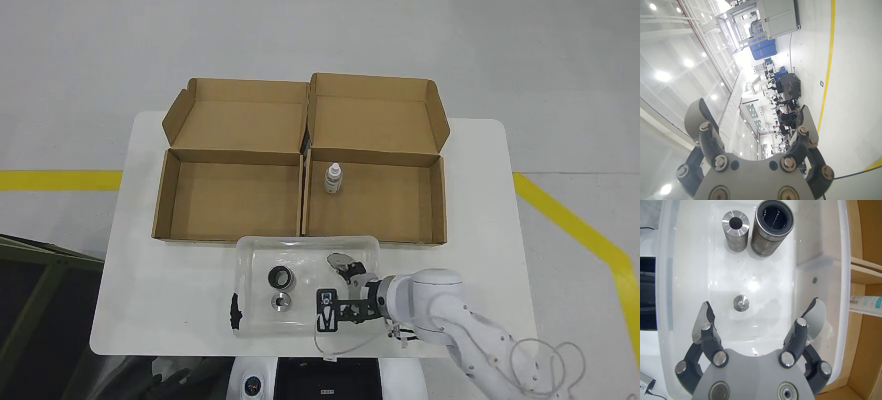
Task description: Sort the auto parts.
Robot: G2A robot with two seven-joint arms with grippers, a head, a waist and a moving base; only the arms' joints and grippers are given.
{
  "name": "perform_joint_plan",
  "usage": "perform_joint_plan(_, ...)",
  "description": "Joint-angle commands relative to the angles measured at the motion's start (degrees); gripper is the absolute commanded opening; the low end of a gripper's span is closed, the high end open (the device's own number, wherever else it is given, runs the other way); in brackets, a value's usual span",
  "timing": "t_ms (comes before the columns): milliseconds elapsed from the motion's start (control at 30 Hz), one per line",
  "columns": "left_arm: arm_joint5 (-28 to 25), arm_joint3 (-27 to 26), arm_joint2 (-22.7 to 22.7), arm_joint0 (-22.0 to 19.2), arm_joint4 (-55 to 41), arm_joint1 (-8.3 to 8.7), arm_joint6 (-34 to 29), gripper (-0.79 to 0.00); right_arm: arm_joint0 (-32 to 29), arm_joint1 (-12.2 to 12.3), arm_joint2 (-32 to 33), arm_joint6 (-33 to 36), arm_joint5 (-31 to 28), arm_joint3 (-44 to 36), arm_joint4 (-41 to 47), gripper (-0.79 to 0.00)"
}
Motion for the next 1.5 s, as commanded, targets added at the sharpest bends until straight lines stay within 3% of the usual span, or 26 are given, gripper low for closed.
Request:
perform_joint_plan(0,0.0,0.0,0.0,0.0,0.0,0.00,0.0,0.000,0.4,-0.1,-0.5,0.3,0.0,0.4,0.0,-0.034)
perform_joint_plan(467,0.0,0.0,0.0,0.0,0.0,0.00,0.0,0.000,2.2,-0.7,-4.1,2.4,-0.3,2.8,0.4,-0.246)
perform_joint_plan(567,0.0,0.0,0.0,0.0,0.0,0.00,0.0,0.000,2.5,-0.7,-4.6,2.8,-0.4,3.0,0.5,-0.397)
perform_joint_plan(900,0.0,0.0,0.0,0.0,0.0,0.00,0.0,0.000,3.1,-0.8,-5.2,3.6,-0.3,3.4,1.1,-0.499)
perform_joint_plan(1000,0.0,0.0,0.0,0.0,0.0,0.00,0.0,0.000,3.3,-0.7,-5.1,3.8,-0.6,3.2,1.4,-0.603)
perform_joint_plan(1067,0.0,0.0,0.0,0.0,0.0,0.00,0.0,0.000,3.4,-0.7,-5.0,4.0,-1.0,3.1,1.6,-0.751)
perform_joint_plan(1100,0.0,0.0,0.0,0.0,0.0,0.00,0.0,0.000,3.5,-0.7,-5.0,4.2,-1.2,3.1,1.6,-0.785)
perform_joint_plan(1467,0.0,0.0,0.0,0.0,0.0,0.00,0.0,0.000,3.6,-0.3,-4.2,0.8,-3.6,0.6,5.3,-0.785)
